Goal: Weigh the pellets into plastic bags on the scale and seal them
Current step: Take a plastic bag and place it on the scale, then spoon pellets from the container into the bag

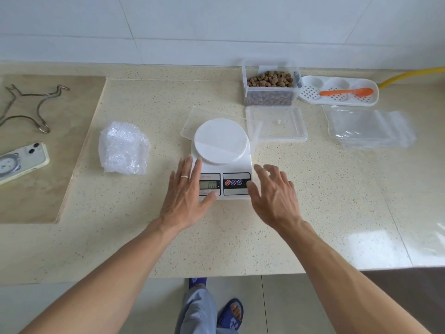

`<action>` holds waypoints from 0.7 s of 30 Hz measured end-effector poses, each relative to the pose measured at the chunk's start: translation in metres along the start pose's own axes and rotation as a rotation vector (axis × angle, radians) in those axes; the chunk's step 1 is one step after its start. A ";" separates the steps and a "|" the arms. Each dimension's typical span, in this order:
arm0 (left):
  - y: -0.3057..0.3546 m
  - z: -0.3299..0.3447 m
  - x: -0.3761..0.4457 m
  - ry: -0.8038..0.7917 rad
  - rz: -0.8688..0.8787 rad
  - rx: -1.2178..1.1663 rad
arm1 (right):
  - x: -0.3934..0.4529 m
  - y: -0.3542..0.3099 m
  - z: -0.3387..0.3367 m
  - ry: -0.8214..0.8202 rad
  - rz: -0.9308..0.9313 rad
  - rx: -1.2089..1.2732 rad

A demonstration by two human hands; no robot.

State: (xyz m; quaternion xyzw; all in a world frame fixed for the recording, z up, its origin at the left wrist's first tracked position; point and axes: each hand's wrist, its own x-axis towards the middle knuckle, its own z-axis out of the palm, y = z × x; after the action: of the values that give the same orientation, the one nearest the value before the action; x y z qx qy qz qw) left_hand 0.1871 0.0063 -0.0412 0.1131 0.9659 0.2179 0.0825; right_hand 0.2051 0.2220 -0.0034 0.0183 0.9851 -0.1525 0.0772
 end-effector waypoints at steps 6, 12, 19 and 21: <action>0.035 -0.030 0.048 0.088 0.158 0.089 | 0.027 0.023 -0.044 0.062 0.059 -0.064; 0.100 -0.052 0.119 0.044 0.321 0.106 | 0.058 0.058 -0.094 0.147 0.161 -0.097; 0.182 -0.043 0.195 -0.010 0.451 0.194 | 0.096 0.134 -0.141 0.211 0.269 -0.064; 0.208 -0.032 0.221 -0.034 0.444 0.213 | 0.116 0.167 -0.152 0.208 0.272 -0.075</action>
State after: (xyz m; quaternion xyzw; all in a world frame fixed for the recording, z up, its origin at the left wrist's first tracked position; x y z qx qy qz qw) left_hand 0.0065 0.2323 0.0541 0.3341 0.9334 0.1258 0.0366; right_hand 0.0786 0.4286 0.0718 0.1644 0.9812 -0.1012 -0.0044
